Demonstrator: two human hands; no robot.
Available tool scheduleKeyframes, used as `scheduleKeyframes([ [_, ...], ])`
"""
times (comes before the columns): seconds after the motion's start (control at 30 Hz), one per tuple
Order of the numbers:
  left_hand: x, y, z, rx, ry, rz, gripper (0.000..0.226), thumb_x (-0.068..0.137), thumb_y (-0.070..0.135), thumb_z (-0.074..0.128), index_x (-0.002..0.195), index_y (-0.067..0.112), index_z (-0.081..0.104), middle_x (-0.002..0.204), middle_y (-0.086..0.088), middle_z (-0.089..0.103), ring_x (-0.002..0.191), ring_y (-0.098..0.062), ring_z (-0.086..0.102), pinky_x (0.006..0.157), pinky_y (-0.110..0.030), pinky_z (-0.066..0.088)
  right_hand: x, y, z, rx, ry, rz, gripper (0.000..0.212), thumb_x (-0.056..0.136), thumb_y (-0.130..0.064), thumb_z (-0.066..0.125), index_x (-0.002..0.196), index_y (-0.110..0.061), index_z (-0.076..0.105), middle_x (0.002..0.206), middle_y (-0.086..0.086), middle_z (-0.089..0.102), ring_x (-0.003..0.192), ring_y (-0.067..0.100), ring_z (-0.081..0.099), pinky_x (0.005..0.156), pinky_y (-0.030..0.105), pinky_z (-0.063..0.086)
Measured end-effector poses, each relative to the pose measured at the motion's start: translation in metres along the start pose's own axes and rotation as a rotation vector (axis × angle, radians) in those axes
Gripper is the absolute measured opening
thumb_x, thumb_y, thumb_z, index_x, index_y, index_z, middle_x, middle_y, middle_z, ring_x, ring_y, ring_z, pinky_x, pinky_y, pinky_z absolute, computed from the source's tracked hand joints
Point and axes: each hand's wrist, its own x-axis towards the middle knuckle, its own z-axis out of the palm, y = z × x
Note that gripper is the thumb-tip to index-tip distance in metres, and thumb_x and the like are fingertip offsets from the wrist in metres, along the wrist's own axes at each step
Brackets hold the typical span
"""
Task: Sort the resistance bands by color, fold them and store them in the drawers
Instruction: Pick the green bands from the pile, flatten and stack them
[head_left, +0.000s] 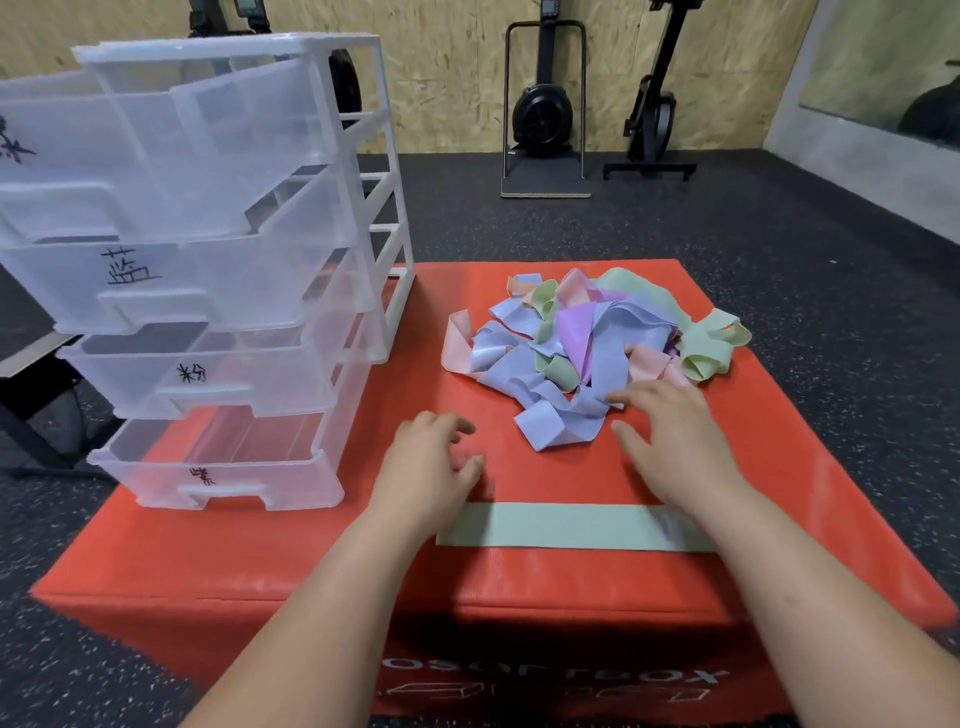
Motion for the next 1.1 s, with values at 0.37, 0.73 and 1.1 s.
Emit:
scheduleKeyframes([
  [0.37, 0.039, 0.012, 0.030, 0.001, 0.058, 0.227, 0.027, 0.093, 0.035, 0.070, 0.120, 0.033, 0.067, 0.114, 0.010, 0.059, 0.103, -0.018, 0.050, 0.094, -0.036, 0.047, 0.074, -0.022, 0.059, -0.239, -0.162, -0.115, 0.063, 0.096, -0.062, 0.017, 0.141, -0.041, 0.055, 0.150, -0.017, 0.050, 0.143, 0.031, 0.037, 0.115, 0.048, 0.034],
  [0.73, 0.041, 0.027, 0.024, -0.159, 0.111, 0.160, 0.027, 0.093, 0.026, 0.067, 0.119, 0.030, 0.069, 0.119, 0.011, 0.062, 0.109, -0.015, 0.052, 0.095, -0.029, 0.044, 0.068, -0.033, -0.029, 0.532, 0.415, -0.038, 0.022, 0.089, -0.009, 0.076, 0.109, -0.018, 0.078, 0.111, -0.009, 0.075, 0.104, 0.007, 0.067, 0.090, 0.017, 0.049],
  [1.1, 0.017, 0.063, 0.027, -0.273, 0.023, 0.115, 0.028, 0.093, 0.029, 0.071, 0.121, 0.031, 0.067, 0.117, 0.016, 0.065, 0.105, -0.009, 0.060, 0.094, -0.038, 0.053, 0.003, 0.020, -0.027, 0.472, 0.034, 0.156, 0.041, 0.085, -0.007, 0.081, 0.113, -0.036, 0.073, 0.090, -0.010, 0.075, 0.079, 0.000, 0.069, 0.085, 0.034, 0.059],
])
